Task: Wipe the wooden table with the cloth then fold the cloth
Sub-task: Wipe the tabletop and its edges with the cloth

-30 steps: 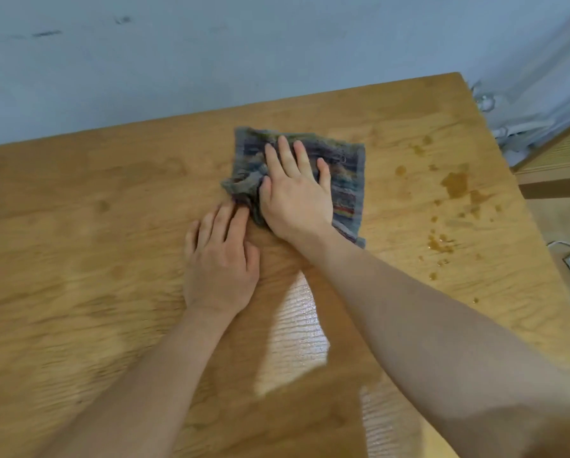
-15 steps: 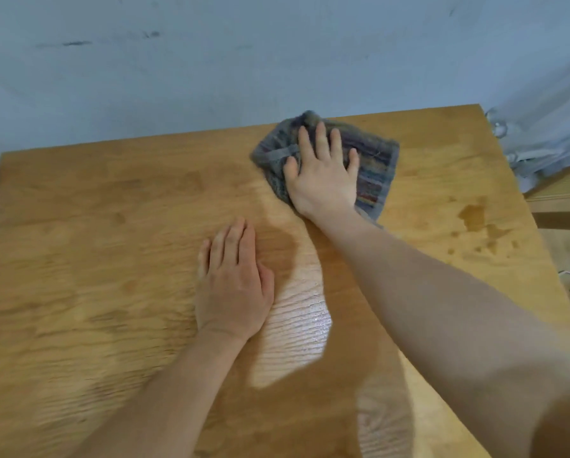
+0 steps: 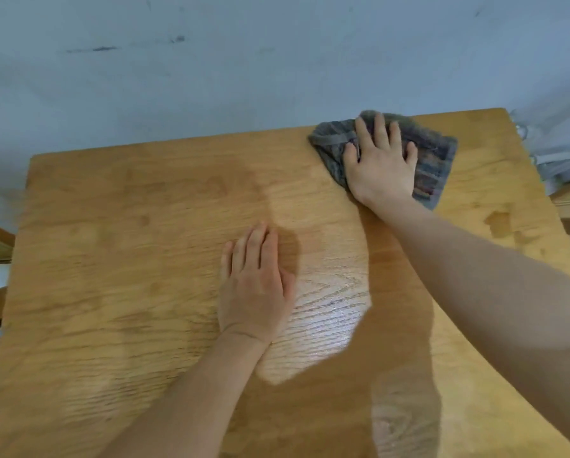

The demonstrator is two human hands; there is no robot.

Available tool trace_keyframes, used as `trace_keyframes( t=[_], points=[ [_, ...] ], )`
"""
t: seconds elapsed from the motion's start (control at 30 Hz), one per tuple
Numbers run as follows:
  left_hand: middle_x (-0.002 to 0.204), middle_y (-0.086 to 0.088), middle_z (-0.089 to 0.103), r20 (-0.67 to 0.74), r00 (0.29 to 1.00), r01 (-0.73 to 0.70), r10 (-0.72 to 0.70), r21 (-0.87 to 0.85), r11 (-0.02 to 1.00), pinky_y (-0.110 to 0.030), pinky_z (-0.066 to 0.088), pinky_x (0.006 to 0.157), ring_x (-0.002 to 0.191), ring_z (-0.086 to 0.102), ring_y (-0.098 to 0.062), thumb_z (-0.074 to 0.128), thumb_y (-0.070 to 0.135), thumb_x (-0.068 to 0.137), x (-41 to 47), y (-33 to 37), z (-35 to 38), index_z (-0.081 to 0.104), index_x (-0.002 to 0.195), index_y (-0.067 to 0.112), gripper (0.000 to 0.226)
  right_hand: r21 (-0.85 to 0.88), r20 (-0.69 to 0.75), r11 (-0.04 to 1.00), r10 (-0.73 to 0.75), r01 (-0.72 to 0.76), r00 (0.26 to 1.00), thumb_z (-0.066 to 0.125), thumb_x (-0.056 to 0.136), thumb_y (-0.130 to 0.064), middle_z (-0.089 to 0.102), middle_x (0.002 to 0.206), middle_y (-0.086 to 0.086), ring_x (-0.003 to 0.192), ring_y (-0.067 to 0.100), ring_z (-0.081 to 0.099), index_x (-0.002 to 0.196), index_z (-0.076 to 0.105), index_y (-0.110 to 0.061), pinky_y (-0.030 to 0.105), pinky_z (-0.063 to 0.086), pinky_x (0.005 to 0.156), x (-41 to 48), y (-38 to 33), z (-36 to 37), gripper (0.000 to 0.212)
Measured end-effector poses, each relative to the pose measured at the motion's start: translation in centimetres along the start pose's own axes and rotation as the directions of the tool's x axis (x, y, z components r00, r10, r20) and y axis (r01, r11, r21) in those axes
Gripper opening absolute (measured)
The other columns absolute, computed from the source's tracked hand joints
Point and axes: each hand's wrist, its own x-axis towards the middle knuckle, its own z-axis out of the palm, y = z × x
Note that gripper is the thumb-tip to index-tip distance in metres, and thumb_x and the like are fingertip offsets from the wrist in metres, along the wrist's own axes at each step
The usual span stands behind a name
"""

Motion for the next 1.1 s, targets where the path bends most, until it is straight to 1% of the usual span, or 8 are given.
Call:
trace_keyframes(
  t=[0.27, 0.37, 0.5, 0.6, 0.67, 0.77, 0.87, 1.1],
  points=[
    [0.144, -0.007, 0.045, -0.039, 0.999, -0.023, 0.021, -0.043, 0.999, -0.047, 0.023, 0.113, 0.131, 0.036, -0.027, 0.034, 0.031, 0.082, -0.1, -0.2, 0.0, 0.051, 0.125, 0.013, 0.050, -0.045, 0.121, 0.960, -0.269, 0.276, 0.956, 0.022, 0.101, -0.048, 0.010, 0.164, -0.005, 0.151, 0.017, 0.004, 0.154, 0.016, -0.036, 0.048, 0.009, 0.119, -21.1, -0.8, 2.0, 0.055],
    [0.142, -0.008, 0.047, -0.050, 0.999, -0.023, 0.020, -0.054, 0.998, -0.047, 0.023, 0.113, 0.131, 0.039, -0.028, 0.035, 0.029, 0.083, 0.1, -0.2, 0.1, 0.052, 0.123, 0.013, 0.047, -0.036, 0.129, 0.947, -0.314, 0.321, 0.941, 0.026, 0.099, -0.050, 0.013, 0.163, -0.006, 0.150, 0.016, 0.007, 0.153, 0.019, -0.038, 0.048, 0.011, 0.118, -16.8, -0.2, 1.6, 0.056],
    [0.145, -0.007, 0.044, -0.041, 0.999, -0.029, 0.027, -0.034, 0.999, -0.045, 0.020, 0.115, 0.133, 0.037, -0.027, 0.032, 0.029, 0.085, -0.1, -0.2, 0.1, 0.049, 0.126, 0.014, 0.047, -0.032, 0.052, 0.988, -0.149, 0.150, 0.988, 0.021, 0.098, -0.051, 0.010, 0.164, -0.005, 0.150, 0.017, 0.005, 0.154, 0.017, -0.037, 0.050, 0.008, 0.119, -5.2, -1.3, 0.8, 0.057],
    [0.144, -0.007, 0.044, -0.048, 0.998, -0.034, 0.033, -0.037, 0.999, -0.045, 0.020, 0.114, 0.132, 0.038, -0.027, 0.034, 0.029, 0.084, -0.1, -0.2, 0.2, 0.049, 0.126, 0.014, 0.046, -0.009, 0.034, 0.994, -0.110, 0.110, 0.993, 0.019, 0.099, -0.049, 0.009, 0.164, -0.005, 0.151, 0.017, 0.003, 0.154, 0.016, -0.034, 0.049, 0.006, 0.120, -5.1, -1.5, 1.0, 0.057],
    [0.142, -0.008, 0.047, -0.078, 0.996, -0.039, 0.036, -0.035, 0.999, -0.047, 0.024, 0.112, 0.129, 0.040, -0.028, 0.038, 0.027, 0.082, -0.1, -0.2, 0.1, 0.052, 0.123, 0.013, 0.044, -0.040, 0.013, 0.986, -0.164, 0.165, 0.986, 0.023, 0.099, -0.047, 0.013, 0.164, -0.004, 0.151, 0.018, 0.007, 0.154, 0.020, -0.032, 0.050, 0.011, 0.119, -11.6, -0.6, 1.1, 0.057],
    [0.140, -0.010, 0.049, -0.097, 0.995, -0.024, 0.021, -0.028, 0.999, -0.047, 0.026, 0.111, 0.127, 0.041, -0.029, 0.039, 0.025, 0.083, -0.1, -0.2, 0.2, 0.053, 0.120, 0.012, 0.042, -0.087, 0.119, 0.939, -0.321, 0.332, 0.940, 0.024, 0.101, -0.049, 0.010, 0.164, -0.005, 0.151, 0.016, 0.004, 0.154, 0.016, -0.036, 0.048, 0.010, 0.120, -21.0, 2.0, 1.2, 0.056],
    [0.140, -0.011, 0.049, -0.096, 0.995, -0.041, 0.038, -0.028, 0.999, -0.048, 0.026, 0.111, 0.128, 0.039, -0.030, 0.036, 0.026, 0.083, 0.0, 0.0, 0.1, 0.053, 0.121, 0.011, 0.044, -0.079, 0.193, 0.870, -0.466, 0.487, 0.864, 0.027, 0.099, -0.052, 0.011, 0.163, -0.007, 0.151, 0.015, 0.005, 0.153, 0.019, -0.039, 0.048, 0.011, 0.119, -18.4, 4.2, 0.4, 0.056],
    [0.141, -0.010, 0.048, -0.103, 0.994, -0.029, 0.027, -0.017, 0.999, -0.048, 0.026, 0.111, 0.131, 0.038, -0.029, 0.035, 0.026, 0.084, 0.0, 0.0, 0.4, 0.053, 0.122, 0.012, 0.044, -0.053, 0.089, 0.982, -0.176, 0.181, 0.980, 0.017, 0.099, -0.052, 0.005, 0.164, -0.007, 0.151, 0.014, 0.000, 0.154, 0.012, -0.038, 0.049, 0.004, 0.120, -6.7, 1.3, 0.1, 0.057]
  ],
)
